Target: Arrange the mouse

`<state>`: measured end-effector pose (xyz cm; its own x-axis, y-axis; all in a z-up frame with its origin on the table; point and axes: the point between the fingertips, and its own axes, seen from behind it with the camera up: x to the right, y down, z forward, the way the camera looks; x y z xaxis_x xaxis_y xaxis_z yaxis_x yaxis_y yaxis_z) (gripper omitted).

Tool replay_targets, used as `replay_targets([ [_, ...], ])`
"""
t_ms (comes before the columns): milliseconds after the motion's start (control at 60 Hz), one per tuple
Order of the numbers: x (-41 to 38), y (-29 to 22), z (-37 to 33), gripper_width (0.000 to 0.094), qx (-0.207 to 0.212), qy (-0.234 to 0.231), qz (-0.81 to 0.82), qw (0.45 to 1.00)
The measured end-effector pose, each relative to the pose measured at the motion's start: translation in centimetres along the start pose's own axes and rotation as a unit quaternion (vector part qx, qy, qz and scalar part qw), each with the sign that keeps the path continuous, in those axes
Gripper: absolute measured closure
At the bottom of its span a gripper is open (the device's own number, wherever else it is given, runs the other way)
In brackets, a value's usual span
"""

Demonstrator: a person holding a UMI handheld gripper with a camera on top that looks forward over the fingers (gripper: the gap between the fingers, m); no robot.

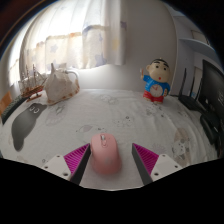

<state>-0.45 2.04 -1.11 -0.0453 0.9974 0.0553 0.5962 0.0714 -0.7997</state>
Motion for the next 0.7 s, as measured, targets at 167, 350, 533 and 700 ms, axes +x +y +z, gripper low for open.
replay_targets([
  [167,0.7,-0.7,1.5,0.0076,-0.007,0.001,0.008,1.000],
  [350,-0.3,-0.3,1.7,0.0245,-0.016,-0.008,0.023,1.000],
  [533,0.2,-1.9,1.0,0.0494,-0.017,0.022,0.018,0.999],
  [700,-0.6,-8.0,-1.4,0.0532,0.006,0.037,0.032,0.999],
])
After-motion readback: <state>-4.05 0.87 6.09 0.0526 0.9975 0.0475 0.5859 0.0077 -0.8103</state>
